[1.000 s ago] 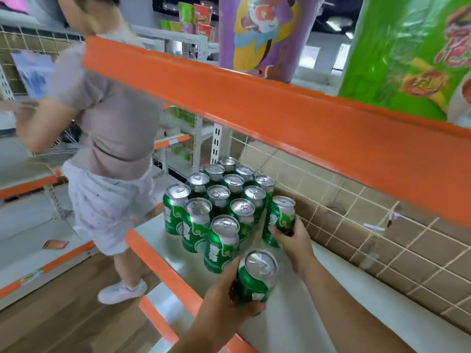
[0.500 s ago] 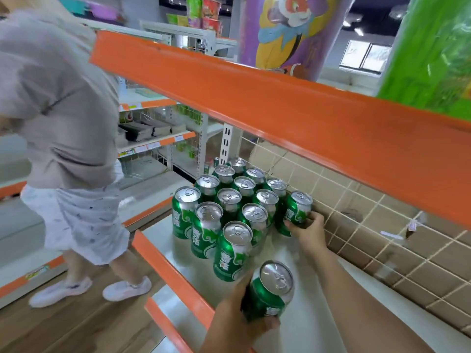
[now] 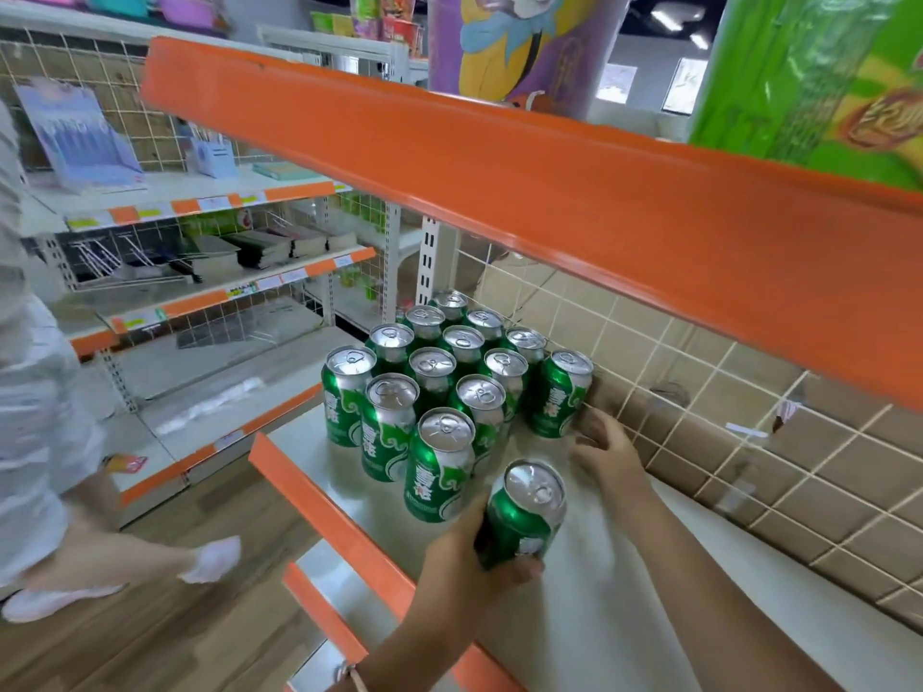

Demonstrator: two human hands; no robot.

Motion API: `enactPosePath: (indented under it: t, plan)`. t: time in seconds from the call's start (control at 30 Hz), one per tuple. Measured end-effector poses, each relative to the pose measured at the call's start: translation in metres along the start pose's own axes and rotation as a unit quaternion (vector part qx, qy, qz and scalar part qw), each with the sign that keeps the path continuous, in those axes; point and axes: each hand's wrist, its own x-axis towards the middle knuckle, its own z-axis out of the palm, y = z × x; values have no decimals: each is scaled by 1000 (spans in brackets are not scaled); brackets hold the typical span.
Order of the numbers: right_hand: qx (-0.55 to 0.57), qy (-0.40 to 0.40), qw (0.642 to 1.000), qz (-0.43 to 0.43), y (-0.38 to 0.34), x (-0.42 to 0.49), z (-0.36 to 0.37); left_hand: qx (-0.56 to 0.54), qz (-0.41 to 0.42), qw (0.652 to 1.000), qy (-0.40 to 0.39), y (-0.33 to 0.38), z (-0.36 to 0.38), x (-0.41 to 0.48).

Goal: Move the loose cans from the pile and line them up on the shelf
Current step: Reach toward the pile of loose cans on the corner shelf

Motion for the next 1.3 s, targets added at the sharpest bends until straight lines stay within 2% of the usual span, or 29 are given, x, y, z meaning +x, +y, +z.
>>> enactPosePath:
  t: [0.07,0.17,0.2,0.23,0.3,0.43,0.53,0.7,0.77,0.9,1.0,1.2,1.3]
  plan:
    - [8,-82,996,22,-1,-27,-11,10,6,1000,0,8,5,9]
    - [3,-267,963,23,-12,-64,-23,73,21,997,-3,23,12,26]
    - [-22,-281,959,10,-14,-68,-23,103,23,994,-4,28,15,31]
    - [-52,-259,964,-4,-15,-69,-20,140,23,990,-8,31,17,34]
    - [-103,-164,980,-36,-13,-63,-12,223,8,974,-34,31,23,33]
    - [-115,-57,988,-86,-1,-49,1,327,-29,939,-99,14,27,17]
    - [-129,55,986,-88,8,-37,10,333,-11,937,-104,8,23,9]
    - [-121,182,971,-93,2,-19,35,311,26,948,-62,5,20,8]
    - [-139,163,973,-83,3,-12,39,306,43,949,-64,4,21,6]
    - [-200,61,977,-46,21,-14,38,290,61,952,-71,6,19,6]
    - [-205,82,973,-71,23,-16,42,277,68,956,-74,8,17,10]
    - [-153,135,978,-41,17,-7,51,272,45,958,-77,1,16,11]
    - [-155,129,979,-43,21,-4,52,259,43,962,-77,0,16,12]
